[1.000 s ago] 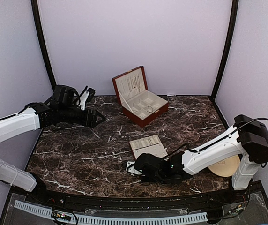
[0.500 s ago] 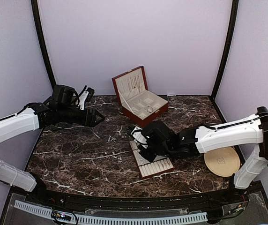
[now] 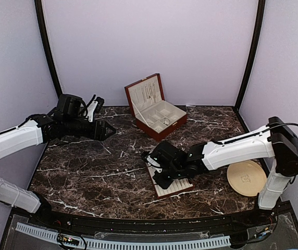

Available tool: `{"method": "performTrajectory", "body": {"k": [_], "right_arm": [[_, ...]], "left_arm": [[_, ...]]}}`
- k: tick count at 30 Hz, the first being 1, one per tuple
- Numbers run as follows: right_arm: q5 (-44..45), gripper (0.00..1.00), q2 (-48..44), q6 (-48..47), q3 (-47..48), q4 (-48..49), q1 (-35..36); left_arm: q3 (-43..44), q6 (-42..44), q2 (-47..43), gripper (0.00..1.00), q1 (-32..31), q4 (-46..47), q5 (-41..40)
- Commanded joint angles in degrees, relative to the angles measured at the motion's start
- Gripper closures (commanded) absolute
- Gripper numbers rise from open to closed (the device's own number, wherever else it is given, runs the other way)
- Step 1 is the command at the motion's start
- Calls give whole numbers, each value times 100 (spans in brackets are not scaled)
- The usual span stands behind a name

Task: Organize the mixed jewelry
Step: Pick up the earring from the earring holder.

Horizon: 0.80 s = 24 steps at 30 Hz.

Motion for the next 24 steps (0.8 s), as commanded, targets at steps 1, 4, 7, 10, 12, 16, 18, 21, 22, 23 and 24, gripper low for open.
{"method": "performTrajectory", "body": {"k": [1,4,7,10,12,16,18,21,22,23,24], "right_arm": [[-91,100,34,239,53,-44,-65],[-153,100,45,241,24,-52,-65],[-178,100,2,244,-17,-61,-65],[-209,100,-56,249,-46,-78,-65],[-229,100,-86,262,-53,-87,-65],[-271,100,-121,289,-82,-83,-65],[-275,100,-132,292,-101,-71,-65],[-263,99,-113,293,-113,-70,-65],[-254,99,-92,297,-108,-77,-65],[-242,99,-72,293,-109,-77,-70],[-215,99,-58,300,-108,-79,-65]], "left_arm": [[-75,16,-193,30,35,-70,-8],[-68,18,-193,30,40,-68,-10],[-72,18,-192,30,44,-65,-9],[-73,13,-188,30,44,-61,-13],[-75,11,-187,30,44,-61,-9],[-70,10,-174,30,45,-61,4],[-76,10,-167,30,44,-60,9],[-68,8,-163,30,44,-57,15],[-68,3,-159,30,44,-60,17],[-68,9,-154,30,44,-61,19],[-70,5,-154,30,44,-61,18]]}}
